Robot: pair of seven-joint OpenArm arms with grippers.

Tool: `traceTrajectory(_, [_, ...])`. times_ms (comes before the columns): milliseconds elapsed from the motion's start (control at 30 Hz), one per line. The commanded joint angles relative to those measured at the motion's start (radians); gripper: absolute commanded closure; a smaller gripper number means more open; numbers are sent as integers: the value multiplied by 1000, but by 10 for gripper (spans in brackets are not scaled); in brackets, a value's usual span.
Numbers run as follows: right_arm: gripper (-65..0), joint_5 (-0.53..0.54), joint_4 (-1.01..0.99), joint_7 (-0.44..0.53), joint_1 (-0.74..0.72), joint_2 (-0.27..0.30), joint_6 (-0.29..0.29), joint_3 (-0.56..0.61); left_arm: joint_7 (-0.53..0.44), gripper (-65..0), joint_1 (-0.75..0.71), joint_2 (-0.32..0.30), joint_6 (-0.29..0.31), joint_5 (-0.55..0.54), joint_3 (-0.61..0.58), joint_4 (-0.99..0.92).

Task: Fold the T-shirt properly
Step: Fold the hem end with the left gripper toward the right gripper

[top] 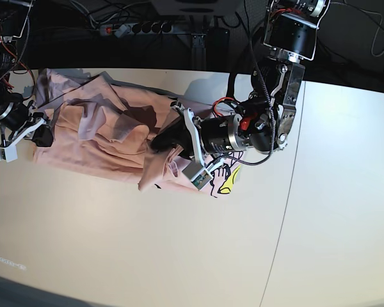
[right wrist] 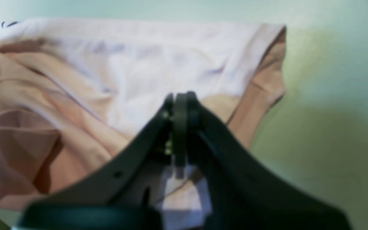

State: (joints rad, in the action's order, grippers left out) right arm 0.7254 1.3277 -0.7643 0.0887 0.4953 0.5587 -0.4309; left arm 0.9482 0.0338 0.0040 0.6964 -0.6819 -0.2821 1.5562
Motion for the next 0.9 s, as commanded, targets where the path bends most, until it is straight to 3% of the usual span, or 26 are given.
traceTrajectory(0, [0,16,17,19,-11,22,45,-8,-36,-211,23,16,2,-3,-1,15])
traceTrajectory(67, [0,16,17,19,-11,22,45,-8,-58,-306,25,23,2,18,-1,15])
traceTrajectory(100, [0,16,17,19,-11,22,45,-8,-62,-318,28,25,2,18,-1,15])
traceTrajectory(600, [0,25,17,19,-11,22,45,-8,-61,-316,31,62,2,26,35,15])
traceTrajectory(667, [0,63,17,9,-11,22,45,-8,-61,-302,31,62,-1,21,74,15])
traceTrajectory(800, [0,204,18,-67,-11,22,51,-8,-23,-169,31,59,0,-46,160,16])
traceTrajectory(867, [0,265,19,-87,-11,21,52,-7,-18,-160,30,57,0,-62,183,15])
